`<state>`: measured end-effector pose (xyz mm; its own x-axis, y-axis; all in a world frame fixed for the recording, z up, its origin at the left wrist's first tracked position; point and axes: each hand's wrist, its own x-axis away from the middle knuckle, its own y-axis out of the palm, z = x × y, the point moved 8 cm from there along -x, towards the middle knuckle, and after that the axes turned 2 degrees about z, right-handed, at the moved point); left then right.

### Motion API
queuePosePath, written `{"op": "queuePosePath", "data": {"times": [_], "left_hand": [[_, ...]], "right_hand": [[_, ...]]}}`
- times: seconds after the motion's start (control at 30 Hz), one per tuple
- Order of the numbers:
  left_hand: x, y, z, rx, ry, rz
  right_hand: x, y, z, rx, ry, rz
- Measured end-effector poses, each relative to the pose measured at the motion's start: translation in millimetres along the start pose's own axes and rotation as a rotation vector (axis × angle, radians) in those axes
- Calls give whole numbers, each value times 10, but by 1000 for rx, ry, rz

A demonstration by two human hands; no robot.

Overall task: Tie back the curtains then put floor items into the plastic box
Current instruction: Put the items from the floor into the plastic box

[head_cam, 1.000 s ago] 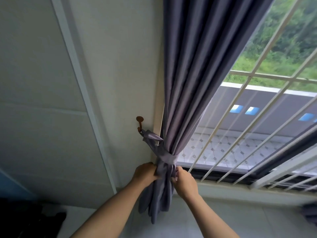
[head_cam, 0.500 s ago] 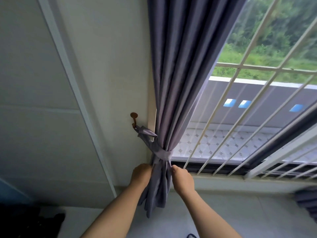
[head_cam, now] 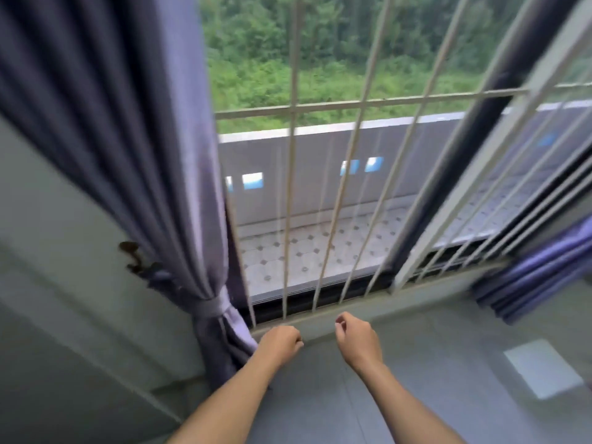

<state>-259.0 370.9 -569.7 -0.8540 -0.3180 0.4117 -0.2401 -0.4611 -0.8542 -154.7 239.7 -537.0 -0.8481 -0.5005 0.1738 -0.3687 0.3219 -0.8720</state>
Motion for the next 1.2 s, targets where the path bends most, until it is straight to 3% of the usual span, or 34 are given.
{"op": "queuePosePath", "data": {"times": [0.33, 0.7, 0.97, 1.2], "left_hand": [[-1184, -248, 2783, -196, 407, -36], [-1504, 38, 5664, -169, 799, 189], [-1875, 327, 6873, -131, 804, 136], [-2807, 604, 7960, -77, 716, 73]], "right_hand": [[-214, -1846, 2193, -34, 347, 280], [376, -3051, 4400, -19, 640, 426], [244, -3533, 5405, 1, 707, 407], [-388, -3924, 6420, 48, 675, 225]]}}
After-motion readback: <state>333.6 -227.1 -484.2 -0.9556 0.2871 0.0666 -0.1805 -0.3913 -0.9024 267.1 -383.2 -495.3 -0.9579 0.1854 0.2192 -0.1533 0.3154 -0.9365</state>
